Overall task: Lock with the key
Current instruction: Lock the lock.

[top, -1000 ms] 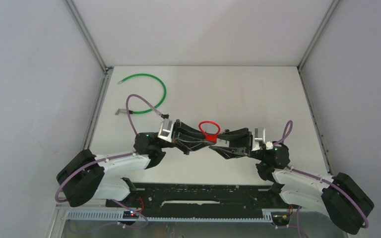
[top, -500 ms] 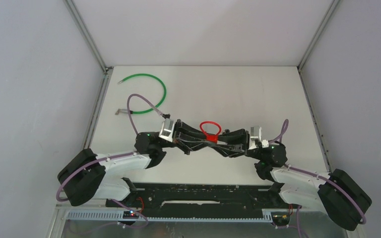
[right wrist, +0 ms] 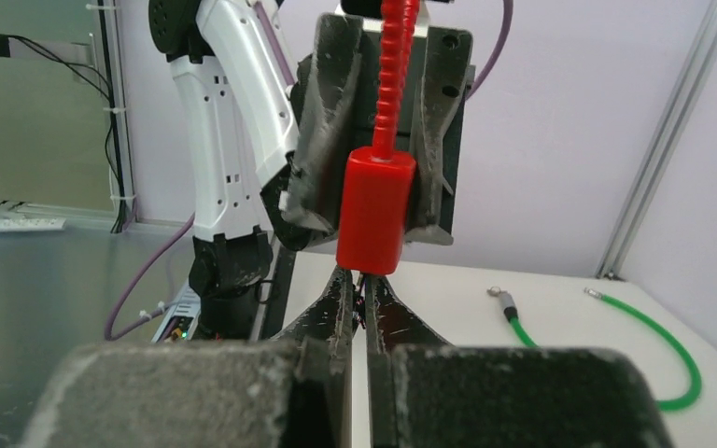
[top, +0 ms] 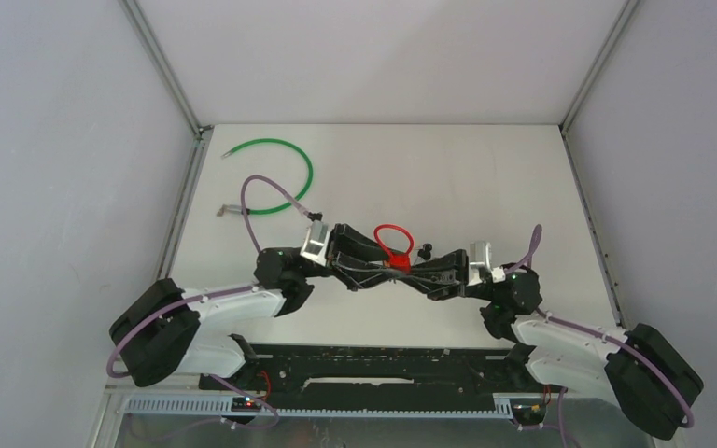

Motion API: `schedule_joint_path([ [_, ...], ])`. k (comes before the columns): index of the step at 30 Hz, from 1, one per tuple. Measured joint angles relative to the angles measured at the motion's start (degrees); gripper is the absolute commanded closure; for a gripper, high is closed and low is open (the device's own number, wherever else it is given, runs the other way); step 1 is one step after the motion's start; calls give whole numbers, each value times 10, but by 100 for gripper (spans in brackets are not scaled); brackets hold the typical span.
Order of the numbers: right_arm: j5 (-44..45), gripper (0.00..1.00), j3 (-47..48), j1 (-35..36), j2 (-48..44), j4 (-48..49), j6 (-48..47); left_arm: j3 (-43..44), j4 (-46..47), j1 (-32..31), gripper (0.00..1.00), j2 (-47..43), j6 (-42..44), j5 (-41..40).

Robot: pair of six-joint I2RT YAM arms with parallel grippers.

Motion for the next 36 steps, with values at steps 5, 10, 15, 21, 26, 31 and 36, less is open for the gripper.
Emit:
schedule_joint_path([
  [5, -1, 100, 10, -9, -67, -127, -13, 0, 3, 1, 40, 0, -13, 2],
  [10, 12, 100, 52, -11, -153, -305, -59, 0, 3, 3, 40, 0, -21, 8],
  [15, 9, 100, 107, -12, -190, -465, -108, 0, 3, 6, 41, 0, -34, 11],
  [21, -10, 100, 161, -12, -178, -600, -146, 0, 3, 7, 48, 6, -42, 12],
  [26, -24, 100, 173, -12, -173, -657, -159, 0, 0, 8, 56, 7, -49, 16],
  [31, -33, 100, 182, -12, -172, -690, -164, 0, 1, 9, 59, 9, -50, 19],
  [36, -33, 100, 185, -12, -172, -704, -165, 6, 0, 10, 60, 18, -56, 27],
])
